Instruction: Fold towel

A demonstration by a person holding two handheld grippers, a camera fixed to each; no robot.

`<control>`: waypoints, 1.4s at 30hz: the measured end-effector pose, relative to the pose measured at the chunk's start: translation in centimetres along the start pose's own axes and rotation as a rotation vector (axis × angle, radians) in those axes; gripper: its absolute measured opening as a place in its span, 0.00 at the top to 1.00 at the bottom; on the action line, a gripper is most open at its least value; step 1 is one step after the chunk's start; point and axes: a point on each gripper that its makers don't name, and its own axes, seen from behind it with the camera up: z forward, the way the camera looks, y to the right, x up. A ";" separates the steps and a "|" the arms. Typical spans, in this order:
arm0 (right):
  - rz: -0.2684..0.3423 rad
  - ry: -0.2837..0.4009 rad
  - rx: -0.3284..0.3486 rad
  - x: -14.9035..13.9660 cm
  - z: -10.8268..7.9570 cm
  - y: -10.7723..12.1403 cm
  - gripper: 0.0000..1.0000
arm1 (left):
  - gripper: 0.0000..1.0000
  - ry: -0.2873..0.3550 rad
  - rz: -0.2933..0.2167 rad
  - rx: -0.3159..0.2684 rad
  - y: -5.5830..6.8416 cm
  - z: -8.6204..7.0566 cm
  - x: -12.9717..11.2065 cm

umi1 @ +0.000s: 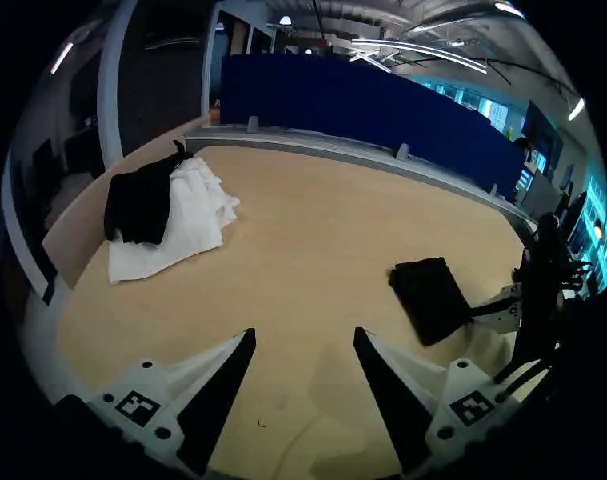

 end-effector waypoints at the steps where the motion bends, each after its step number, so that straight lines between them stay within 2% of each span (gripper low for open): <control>1: -0.001 0.000 0.000 0.0 0.0 0.0 0.85 | 0.09 0.000 0.000 0.000 0.0 0.0 0.0; 4: -0.004 0.001 -0.001 0.1 -0.1 0.0 0.92 | 0.09 -0.001 -0.002 0.000 0.0 0.0 -0.1; 10: -0.006 0.008 -0.001 0.7 -0.5 -0.1 0.93 | 0.09 -0.001 -0.001 0.000 0.0 -0.1 0.0; 14: -0.010 0.036 -0.010 2.1 -1.4 0.2 0.93 | 0.09 0.002 -0.002 -0.003 0.1 -0.2 0.2; 29: -0.008 0.276 -0.002 14.1 -8.4 -0.2 0.94 | 0.09 0.048 0.009 -0.018 0.7 -0.7 2.8; 32: -0.014 0.308 -0.007 15.7 -9.7 0.0 0.94 | 0.09 0.057 0.011 -0.021 0.8 -0.9 3.3; 42: -0.002 0.349 -0.038 17.3 -11.8 1.6 0.94 | 0.09 0.069 0.020 -0.039 1.6 -1.2 4.0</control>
